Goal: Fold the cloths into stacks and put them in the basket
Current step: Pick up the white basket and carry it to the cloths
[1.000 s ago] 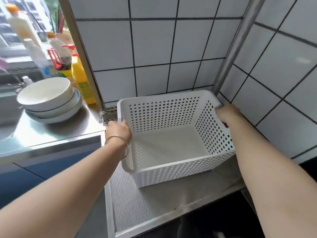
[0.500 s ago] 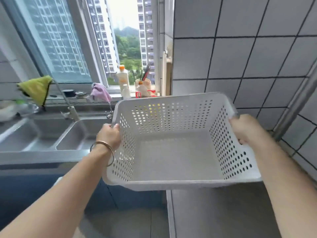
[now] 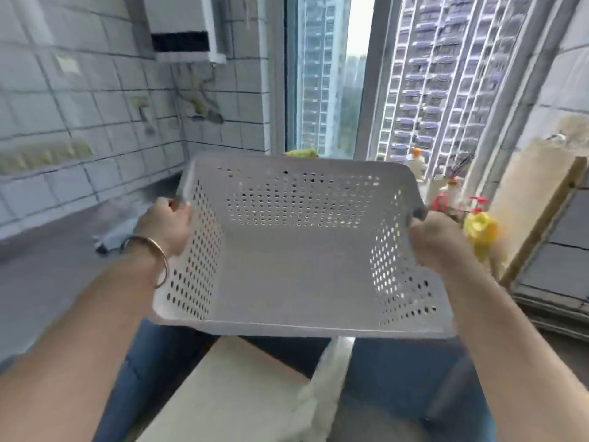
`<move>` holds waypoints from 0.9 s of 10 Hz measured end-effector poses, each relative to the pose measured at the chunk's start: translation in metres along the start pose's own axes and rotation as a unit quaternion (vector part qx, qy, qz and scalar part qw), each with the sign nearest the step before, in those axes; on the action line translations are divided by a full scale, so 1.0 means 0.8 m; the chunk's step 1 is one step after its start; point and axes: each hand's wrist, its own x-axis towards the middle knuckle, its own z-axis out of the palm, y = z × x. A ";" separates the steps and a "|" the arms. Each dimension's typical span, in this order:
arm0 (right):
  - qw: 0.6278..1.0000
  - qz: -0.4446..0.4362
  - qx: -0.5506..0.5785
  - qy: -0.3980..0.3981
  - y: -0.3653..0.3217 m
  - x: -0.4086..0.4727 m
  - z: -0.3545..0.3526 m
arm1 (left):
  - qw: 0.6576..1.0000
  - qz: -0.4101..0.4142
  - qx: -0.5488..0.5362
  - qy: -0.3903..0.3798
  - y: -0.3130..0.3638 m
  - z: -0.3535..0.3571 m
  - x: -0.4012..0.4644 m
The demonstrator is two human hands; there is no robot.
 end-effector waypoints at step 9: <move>0.892 -0.287 -0.065 -0.342 -0.603 -0.218 0.684 | 0.905 -0.378 0.086 0.176 -0.629 -0.441 0.170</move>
